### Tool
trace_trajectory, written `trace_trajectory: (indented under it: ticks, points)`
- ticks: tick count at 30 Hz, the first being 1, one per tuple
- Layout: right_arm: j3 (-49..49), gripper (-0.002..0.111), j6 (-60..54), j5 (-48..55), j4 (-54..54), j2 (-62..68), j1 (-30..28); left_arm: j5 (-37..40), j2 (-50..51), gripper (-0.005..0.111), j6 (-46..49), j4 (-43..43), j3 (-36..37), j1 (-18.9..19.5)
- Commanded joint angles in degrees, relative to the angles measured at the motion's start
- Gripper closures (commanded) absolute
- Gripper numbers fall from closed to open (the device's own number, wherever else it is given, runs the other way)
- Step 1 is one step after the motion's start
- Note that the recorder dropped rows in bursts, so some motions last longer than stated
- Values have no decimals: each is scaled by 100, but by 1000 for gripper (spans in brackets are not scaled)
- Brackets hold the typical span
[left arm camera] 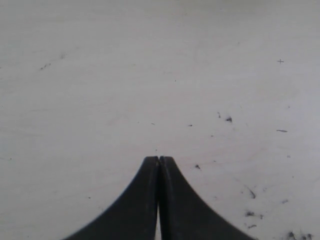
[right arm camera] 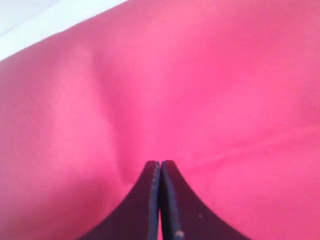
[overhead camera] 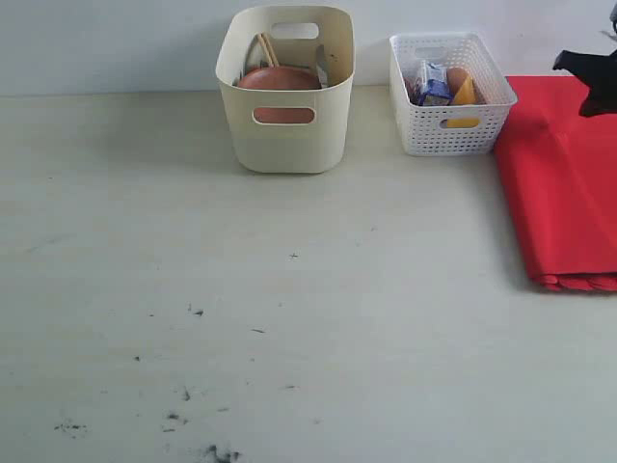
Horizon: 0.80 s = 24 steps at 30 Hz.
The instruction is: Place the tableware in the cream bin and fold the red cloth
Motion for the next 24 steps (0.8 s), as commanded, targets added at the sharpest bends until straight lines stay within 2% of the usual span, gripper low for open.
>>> trace_trajectory:
  ticks: [1,6,10,15,18,24]
  points:
    - [38,108,286,753,-509,-128,-53,-32,-39,104,-42,15,35,14]
    - [557,108,382,86,-336,-7,-53,-88,-320,104,-141,4,35,14]
    - [555,108,370,-296,-321,324,-53,-88,-738,104,-367,-5,35,14]
    - [447,108,-197,-670,614,469,-53,-10,-1318,104,-367,-8,35,14]
    - [241,108,-307,-342,922,199,-53,-78,-1601,104,-367,6,35,14]
    - [179,108,-119,-60,626,-860,-53,-251,-2146,104,-344,54,35,14]
